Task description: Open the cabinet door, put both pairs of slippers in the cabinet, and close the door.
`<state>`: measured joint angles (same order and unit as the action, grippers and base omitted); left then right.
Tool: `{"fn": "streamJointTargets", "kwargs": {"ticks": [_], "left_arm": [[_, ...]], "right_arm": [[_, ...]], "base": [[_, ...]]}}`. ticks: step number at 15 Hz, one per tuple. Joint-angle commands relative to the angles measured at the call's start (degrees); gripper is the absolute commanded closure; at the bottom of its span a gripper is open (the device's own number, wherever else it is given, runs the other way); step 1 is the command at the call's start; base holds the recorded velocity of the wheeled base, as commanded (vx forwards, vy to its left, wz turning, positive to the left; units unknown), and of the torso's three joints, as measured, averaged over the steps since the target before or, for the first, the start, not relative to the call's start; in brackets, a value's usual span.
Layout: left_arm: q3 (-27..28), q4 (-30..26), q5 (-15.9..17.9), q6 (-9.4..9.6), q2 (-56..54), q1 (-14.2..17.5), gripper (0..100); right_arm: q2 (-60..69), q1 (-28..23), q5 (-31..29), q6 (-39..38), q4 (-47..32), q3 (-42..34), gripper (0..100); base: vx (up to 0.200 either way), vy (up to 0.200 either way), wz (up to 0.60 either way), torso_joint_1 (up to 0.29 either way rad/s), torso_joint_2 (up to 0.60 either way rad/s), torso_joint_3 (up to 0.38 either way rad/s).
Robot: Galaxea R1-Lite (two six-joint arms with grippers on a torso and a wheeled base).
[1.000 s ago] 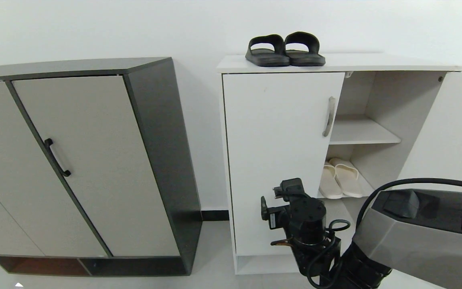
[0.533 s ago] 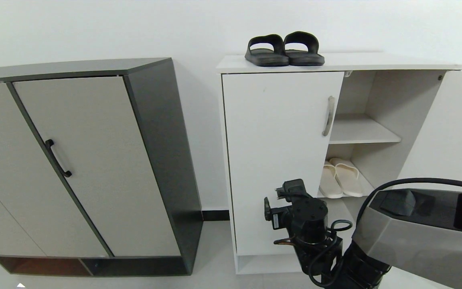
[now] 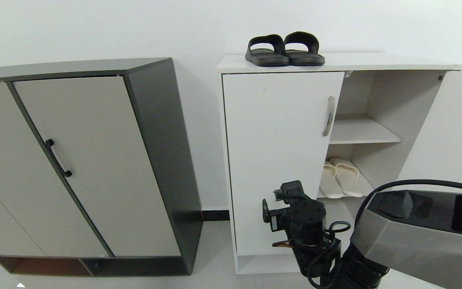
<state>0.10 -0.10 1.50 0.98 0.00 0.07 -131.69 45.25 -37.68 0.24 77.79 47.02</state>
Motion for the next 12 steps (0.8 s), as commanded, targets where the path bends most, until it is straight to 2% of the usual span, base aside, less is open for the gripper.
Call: {"fn": "streamJointTargets", "kwargs": {"ticks": [1,4,7,12], "left_arm": [[0.0,0.0,0.0,-0.01,0.1,0.0,100],[0.0,0.0,0.0,-0.01,0.0,0.0,100],[0.0,0.0,0.0,-0.01,0.0,0.0,100],[0.0,0.0,0.0,-0.01,0.0,0.0,100]], "right_arm": [[-0.1,0.0,0.0,0.0,0.0,0.0,0],[-0.1,0.0,0.0,0.0,0.0,0.0,0],[-0.4,0.0,0.0,0.0,0.0,0.0,0],[-0.5,0.0,0.0,0.1,0.0,0.0,0]], "base": [[0.000,0.000,0.00,0.000,0.00,0.000],[0.000,0.000,0.00,0.017,-0.15,-0.248],[0.000,0.000,0.00,0.038,-0.49,-0.351],[0.000,0.000,0.00,0.118,-0.47,-0.340]]}}
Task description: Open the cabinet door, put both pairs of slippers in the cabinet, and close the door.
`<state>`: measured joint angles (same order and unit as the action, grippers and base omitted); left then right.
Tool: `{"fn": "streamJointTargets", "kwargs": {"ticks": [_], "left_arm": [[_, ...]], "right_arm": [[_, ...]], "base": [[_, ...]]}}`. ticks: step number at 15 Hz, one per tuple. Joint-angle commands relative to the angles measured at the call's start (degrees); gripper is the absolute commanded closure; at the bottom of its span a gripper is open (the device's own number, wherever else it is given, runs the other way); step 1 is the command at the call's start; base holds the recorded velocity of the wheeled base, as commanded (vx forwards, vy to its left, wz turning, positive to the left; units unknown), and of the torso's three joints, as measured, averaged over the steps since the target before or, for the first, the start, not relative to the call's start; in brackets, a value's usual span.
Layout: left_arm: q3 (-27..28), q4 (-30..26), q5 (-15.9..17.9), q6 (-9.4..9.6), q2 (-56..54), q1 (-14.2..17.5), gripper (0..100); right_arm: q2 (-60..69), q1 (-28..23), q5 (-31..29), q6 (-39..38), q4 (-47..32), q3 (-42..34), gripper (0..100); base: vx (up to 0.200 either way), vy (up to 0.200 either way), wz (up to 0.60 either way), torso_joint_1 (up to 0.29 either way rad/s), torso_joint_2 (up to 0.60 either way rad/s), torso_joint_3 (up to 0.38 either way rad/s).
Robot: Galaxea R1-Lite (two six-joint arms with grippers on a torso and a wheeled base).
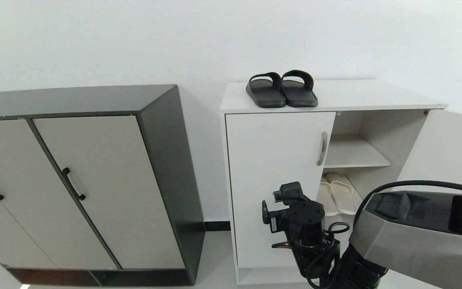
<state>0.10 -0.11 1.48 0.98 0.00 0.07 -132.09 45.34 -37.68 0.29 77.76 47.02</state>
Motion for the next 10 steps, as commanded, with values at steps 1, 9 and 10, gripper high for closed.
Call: {"fn": "streamJointTargets", "kwargs": {"ticks": [1,9,10], "left_arm": [[0.0,0.0,0.0,-0.01,0.1,0.0,100],[0.0,0.0,0.0,-0.10,0.1,0.0,100],[0.0,0.0,0.0,-0.10,0.1,0.0,100]], "right_arm": [[-0.1,-0.1,0.0,0.0,0.0,0.0,0],[0.1,-0.3,0.0,0.0,0.5,-0.4,0],[0.1,-0.4,0.0,0.0,0.6,-0.5,0]], "base": [[0.000,0.000,0.00,0.134,-0.47,-0.315],[0.000,0.000,0.00,0.171,-0.48,-0.317],[0.000,0.000,0.00,0.203,-0.50,-0.305]]}}
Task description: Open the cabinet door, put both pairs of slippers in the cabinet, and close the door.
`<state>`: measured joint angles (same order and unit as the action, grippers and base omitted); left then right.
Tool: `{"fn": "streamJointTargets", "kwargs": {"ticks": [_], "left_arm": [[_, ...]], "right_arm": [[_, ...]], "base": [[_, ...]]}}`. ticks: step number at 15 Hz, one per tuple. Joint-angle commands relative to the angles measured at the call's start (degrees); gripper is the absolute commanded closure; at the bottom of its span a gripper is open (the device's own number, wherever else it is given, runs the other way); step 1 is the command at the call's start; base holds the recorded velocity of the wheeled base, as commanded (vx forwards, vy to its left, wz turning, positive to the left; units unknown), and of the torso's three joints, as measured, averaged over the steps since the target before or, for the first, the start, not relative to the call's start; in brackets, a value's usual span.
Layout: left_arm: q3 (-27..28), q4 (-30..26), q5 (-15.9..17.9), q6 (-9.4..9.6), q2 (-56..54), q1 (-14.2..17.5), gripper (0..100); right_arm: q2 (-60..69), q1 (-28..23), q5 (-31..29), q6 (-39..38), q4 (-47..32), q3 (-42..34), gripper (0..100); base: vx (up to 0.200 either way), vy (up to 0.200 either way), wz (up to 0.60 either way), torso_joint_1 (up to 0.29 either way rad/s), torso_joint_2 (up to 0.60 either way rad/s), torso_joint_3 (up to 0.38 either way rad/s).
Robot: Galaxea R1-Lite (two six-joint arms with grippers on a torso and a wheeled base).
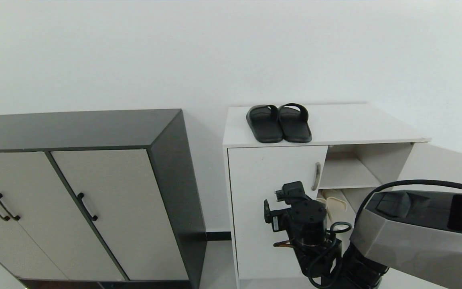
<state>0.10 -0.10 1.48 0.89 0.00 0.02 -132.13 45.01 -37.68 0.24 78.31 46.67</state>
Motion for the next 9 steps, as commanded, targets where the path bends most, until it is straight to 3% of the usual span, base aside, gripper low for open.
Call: {"fn": "streamJointTargets", "kwargs": {"ticks": [1,9], "left_arm": [[0.0,0.0,-0.1,-0.01,0.0,0.1,100],[0.0,0.0,-0.1,-0.01,0.1,0.1,100]], "right_arm": [[0.1,-0.2,0.0,0.0,0.1,-0.1,0],[-0.1,-0.7,0.5,0.0,-0.1,-0.4,0]], "base": [[0.000,0.000,0.00,0.198,-0.52,-0.310],[0.000,0.000,0.00,0.234,-0.55,-0.320]]}}
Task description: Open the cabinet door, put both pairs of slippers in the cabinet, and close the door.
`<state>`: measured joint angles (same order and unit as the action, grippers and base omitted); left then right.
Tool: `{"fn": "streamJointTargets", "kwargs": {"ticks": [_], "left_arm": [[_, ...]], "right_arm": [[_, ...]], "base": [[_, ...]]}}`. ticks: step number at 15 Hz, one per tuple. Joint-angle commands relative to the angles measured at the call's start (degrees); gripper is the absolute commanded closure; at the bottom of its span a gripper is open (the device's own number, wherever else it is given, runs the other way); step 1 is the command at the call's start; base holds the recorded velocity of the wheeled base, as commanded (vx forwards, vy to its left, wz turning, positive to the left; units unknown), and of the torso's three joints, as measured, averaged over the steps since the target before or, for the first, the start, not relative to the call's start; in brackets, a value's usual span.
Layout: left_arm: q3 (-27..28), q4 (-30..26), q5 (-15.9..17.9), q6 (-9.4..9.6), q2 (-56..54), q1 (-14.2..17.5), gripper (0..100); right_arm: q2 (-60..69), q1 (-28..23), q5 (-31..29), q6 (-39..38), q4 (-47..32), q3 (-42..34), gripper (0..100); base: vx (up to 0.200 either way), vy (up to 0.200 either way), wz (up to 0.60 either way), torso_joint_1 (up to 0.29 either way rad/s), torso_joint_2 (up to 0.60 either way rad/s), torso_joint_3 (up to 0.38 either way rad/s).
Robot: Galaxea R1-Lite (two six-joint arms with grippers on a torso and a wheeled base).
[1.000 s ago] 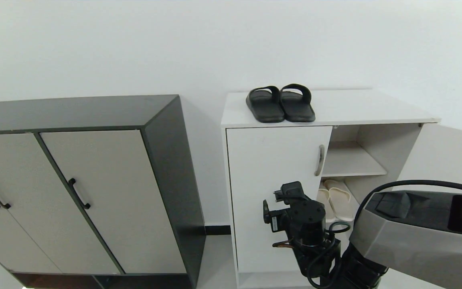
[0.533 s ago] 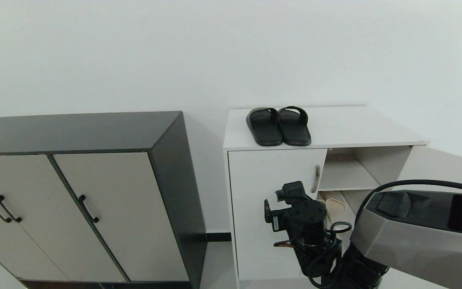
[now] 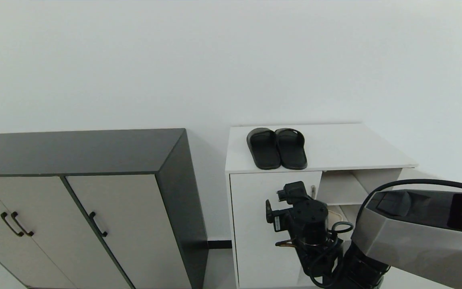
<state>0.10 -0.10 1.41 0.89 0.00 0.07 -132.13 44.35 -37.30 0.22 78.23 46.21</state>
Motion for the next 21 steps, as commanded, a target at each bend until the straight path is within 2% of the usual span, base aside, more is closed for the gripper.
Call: {"fn": "streamJointTargets", "kwargs": {"ticks": [1,9,13,17,18,21], "left_arm": [[0.0,0.0,0.1,-0.01,0.0,0.0,100],[0.0,0.0,0.1,-0.01,0.1,0.0,100],[0.0,0.0,0.1,-0.01,0.0,0.0,100],[0.0,0.0,0.1,0.08,0.1,0.0,100],[0.0,0.0,0.0,0.08,0.0,0.0,100],[0.0,0.0,0.1,0.08,0.1,0.0,100]], "right_arm": [[-0.1,-0.3,0.1,0.0,0.0,-0.1,0],[-1.2,-0.4,0.6,2.2,0.4,-0.2,0],[-0.2,-0.2,1.2,3.1,1.3,-0.2,0],[7.4,0.8,1.2,-5.6,-17.6,4.5,0],[10.1,1.4,1.2,-10.9,-28.0,7.6,0],[13.3,2.0,1.2,-16.9,-40.7,12.1,0]], "base": [[0.000,0.000,0.00,0.261,-0.60,-0.330],[0.000,0.000,0.00,0.215,-0.47,-0.259],[0.000,0.000,0.00,0.077,-0.18,-0.087],[0.000,0.000,0.00,0.000,0.00,0.000],[0.000,0.000,0.00,0.000,0.00,0.000],[0.000,0.000,0.00,0.000,0.00,0.000]]}}
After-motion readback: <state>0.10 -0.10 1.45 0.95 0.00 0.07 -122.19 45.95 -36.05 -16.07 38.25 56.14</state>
